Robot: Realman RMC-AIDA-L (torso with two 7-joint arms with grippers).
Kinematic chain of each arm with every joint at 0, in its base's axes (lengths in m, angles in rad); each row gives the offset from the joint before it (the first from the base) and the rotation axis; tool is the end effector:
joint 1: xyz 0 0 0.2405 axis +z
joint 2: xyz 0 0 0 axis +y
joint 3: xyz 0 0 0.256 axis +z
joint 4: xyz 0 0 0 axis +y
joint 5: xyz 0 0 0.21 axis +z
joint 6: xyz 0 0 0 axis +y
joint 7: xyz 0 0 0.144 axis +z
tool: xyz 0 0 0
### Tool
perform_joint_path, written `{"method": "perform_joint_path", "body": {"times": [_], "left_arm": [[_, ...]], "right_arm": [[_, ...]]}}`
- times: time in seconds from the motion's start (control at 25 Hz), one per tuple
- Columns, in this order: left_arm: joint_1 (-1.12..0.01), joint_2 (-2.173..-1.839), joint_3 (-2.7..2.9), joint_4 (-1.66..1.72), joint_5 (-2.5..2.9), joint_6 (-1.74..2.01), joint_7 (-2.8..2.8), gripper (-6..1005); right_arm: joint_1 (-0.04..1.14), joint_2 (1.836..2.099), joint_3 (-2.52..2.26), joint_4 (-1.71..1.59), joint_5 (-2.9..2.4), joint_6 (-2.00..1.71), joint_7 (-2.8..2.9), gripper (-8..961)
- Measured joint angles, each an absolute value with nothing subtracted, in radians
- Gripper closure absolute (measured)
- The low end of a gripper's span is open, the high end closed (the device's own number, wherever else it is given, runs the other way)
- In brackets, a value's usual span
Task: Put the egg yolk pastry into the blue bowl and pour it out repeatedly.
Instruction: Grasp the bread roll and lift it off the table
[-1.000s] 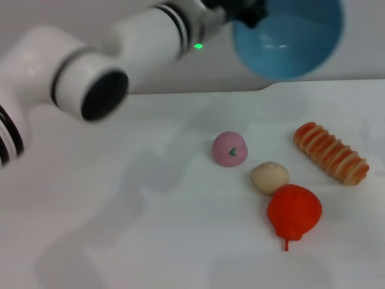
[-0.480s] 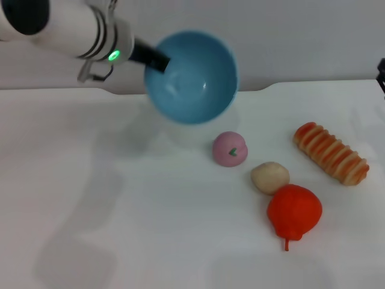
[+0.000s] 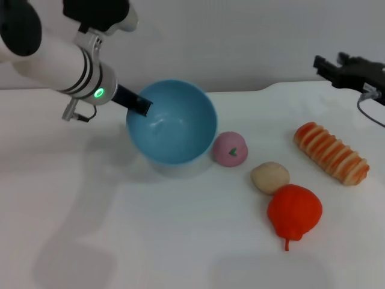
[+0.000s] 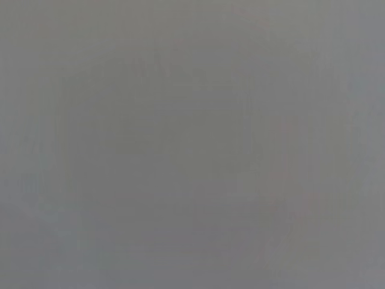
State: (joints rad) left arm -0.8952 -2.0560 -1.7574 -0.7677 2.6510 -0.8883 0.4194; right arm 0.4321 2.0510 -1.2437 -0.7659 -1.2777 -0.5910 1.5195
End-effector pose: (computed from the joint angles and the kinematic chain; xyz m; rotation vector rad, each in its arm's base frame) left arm -0.1782 0.4548 -0.0349 -2.2692 -0.9206 0.2395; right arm 0.2795 0.4117 0.0253 -1.9278 0.9056 0.6327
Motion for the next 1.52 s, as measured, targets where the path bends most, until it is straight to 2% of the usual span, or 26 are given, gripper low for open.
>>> {"method": "perform_joint_path", "body": {"times": [0.44,0.88,1.04,1.52], "left_arm": [[-0.868,-2.057,-1.781,-0.764,2.649,-0.877,0.397,1000],[-0.867,-2.057,-1.776,-0.754,2.649,-0.861,0.396,1001],[-0.872,-2.057,-1.775,-0.754,2.649,-0.859,0.401,1001],[-0.874,-2.058,-1.762,-0.757,2.65,-0.847,0.405,1000]], "right_arm": [[0.593,1.961,-0.999,-0.759,-1.994,-1.048,2.392,424],[0.699,1.927,-0.967,-0.664,-2.232,-1.2,2.609,424],[0.738,1.927,-0.973,-0.584,-2.256,-1.185,2.61,424],[0.746,1.984,-0.977,-0.511,-2.272,-1.042,2.601,425]]}}
